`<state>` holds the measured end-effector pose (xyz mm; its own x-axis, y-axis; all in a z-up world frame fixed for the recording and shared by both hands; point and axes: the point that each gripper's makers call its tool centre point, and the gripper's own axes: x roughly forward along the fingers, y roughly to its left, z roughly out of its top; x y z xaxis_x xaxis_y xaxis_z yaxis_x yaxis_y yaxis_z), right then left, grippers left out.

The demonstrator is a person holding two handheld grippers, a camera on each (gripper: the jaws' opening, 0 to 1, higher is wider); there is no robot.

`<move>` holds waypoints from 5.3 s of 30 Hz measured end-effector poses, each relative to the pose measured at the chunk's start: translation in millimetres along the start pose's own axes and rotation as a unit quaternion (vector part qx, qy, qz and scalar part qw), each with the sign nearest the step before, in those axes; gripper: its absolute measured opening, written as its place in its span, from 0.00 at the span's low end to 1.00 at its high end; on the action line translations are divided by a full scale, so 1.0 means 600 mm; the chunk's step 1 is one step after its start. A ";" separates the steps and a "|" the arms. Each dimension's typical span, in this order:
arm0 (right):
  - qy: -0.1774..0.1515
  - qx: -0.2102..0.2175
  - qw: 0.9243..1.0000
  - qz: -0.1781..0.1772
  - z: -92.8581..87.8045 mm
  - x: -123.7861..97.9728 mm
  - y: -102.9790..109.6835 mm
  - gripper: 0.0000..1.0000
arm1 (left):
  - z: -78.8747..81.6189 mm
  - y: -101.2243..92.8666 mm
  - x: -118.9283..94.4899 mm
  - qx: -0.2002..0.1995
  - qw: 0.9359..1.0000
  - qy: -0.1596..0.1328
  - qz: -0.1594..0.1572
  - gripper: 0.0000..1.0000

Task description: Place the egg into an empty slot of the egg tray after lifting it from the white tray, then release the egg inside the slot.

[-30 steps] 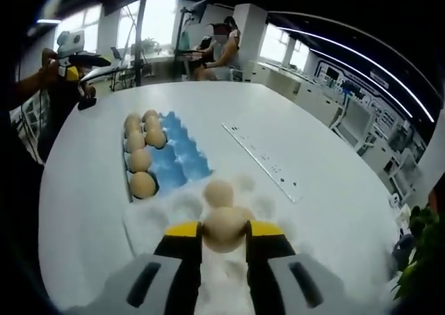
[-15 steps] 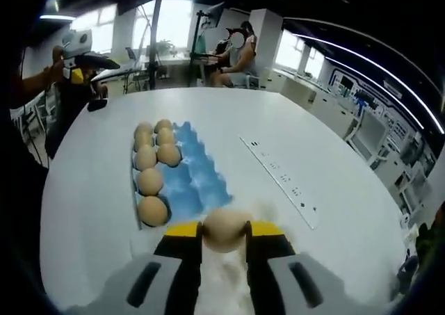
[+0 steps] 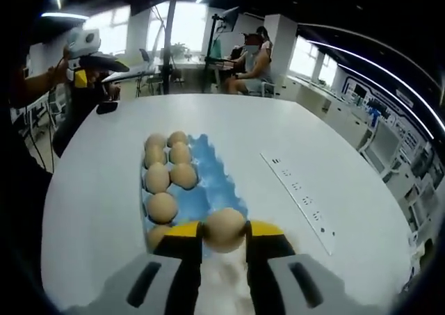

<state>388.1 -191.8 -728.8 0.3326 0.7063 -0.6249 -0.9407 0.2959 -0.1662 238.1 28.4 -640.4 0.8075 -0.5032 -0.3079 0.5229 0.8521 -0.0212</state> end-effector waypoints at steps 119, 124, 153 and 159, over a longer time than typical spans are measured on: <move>-0.036 0.035 0.998 0.048 0.019 0.059 0.038 0.32 | 0.004 0.004 -0.003 0.000 1.000 -0.005 0.003 0.63; -0.029 0.038 0.998 0.042 0.004 0.048 0.035 0.32 | 0.003 0.003 0.000 0.000 1.000 -0.004 0.001 0.63; -0.015 0.084 0.996 -0.014 -0.082 -0.037 -0.003 0.31 | 0.011 -0.010 0.016 0.006 1.000 -0.003 -0.014 0.63; -0.012 0.099 0.994 -0.033 -0.103 -0.063 -0.014 0.31 | 0.012 -0.013 0.020 0.007 1.000 -0.003 -0.017 0.63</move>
<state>379.2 -260.8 -750.9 0.3961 0.6957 -0.5992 -0.8861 0.4607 -0.0508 245.7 14.5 -637.3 0.7904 -0.5335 -0.3009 0.5544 0.8321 -0.0191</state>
